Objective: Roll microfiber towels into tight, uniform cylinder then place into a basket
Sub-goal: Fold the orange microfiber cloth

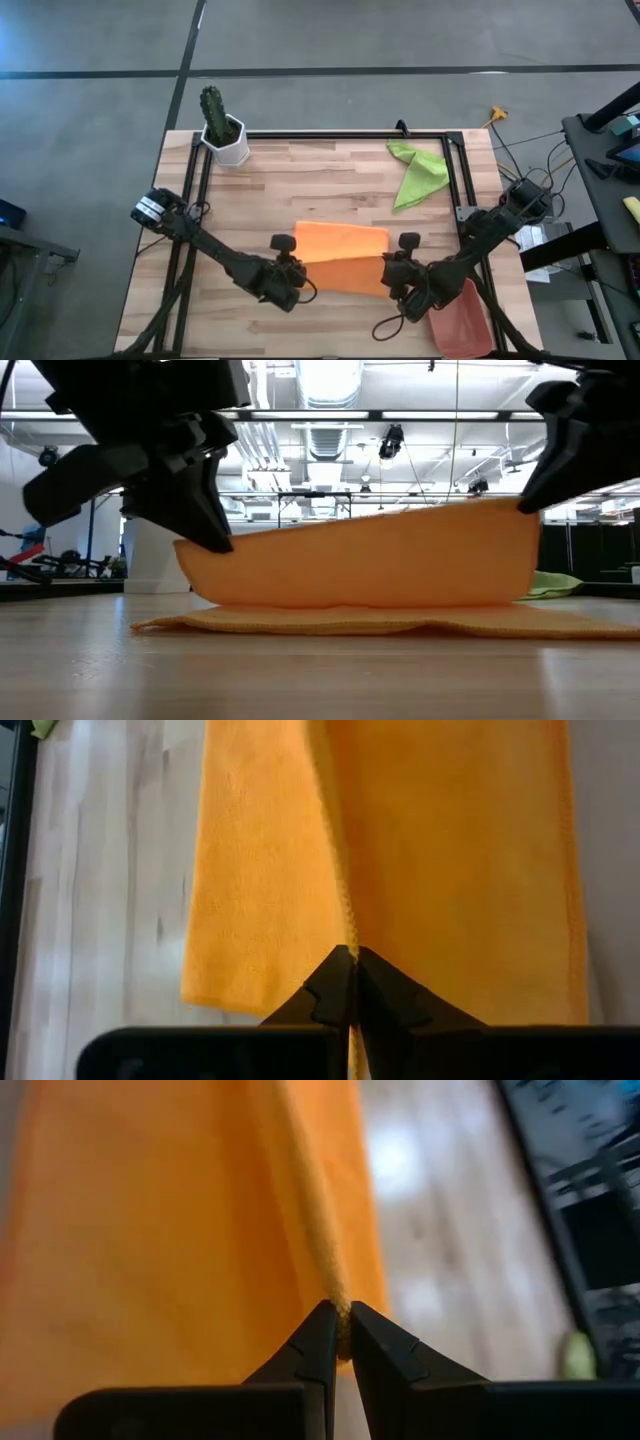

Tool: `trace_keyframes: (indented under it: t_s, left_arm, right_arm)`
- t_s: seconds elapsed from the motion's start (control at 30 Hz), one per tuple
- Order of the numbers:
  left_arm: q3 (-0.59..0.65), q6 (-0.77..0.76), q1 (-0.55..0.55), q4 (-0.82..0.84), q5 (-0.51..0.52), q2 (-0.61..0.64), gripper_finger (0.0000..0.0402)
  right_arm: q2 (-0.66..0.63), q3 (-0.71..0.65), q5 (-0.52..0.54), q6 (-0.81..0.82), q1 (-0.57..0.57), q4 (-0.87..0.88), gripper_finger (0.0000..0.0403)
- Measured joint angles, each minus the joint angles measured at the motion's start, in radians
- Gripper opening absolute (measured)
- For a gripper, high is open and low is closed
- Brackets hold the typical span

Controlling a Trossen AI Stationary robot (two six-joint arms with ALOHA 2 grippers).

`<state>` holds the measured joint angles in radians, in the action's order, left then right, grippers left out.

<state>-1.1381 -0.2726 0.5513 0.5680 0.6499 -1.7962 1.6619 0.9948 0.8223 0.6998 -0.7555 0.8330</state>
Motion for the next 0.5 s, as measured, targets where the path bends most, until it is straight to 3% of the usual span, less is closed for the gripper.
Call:
trace_keyframes:
  t_s: [0.2, 0.5]
  left_arm:
    - [0.0, -0.037, 0.014, 0.012, -0.033, 0.0, 0.0]
    - [0.0, -0.062, 0.016, 0.013, -0.077, 0.0, 0.0]
  right_arm:
    - [0.004, -0.001, -0.127, 0.001, 0.0, -0.001, 0.0027]
    - [0.004, -0.002, -0.15, 0.0, -0.006, -0.002, 0.0027]
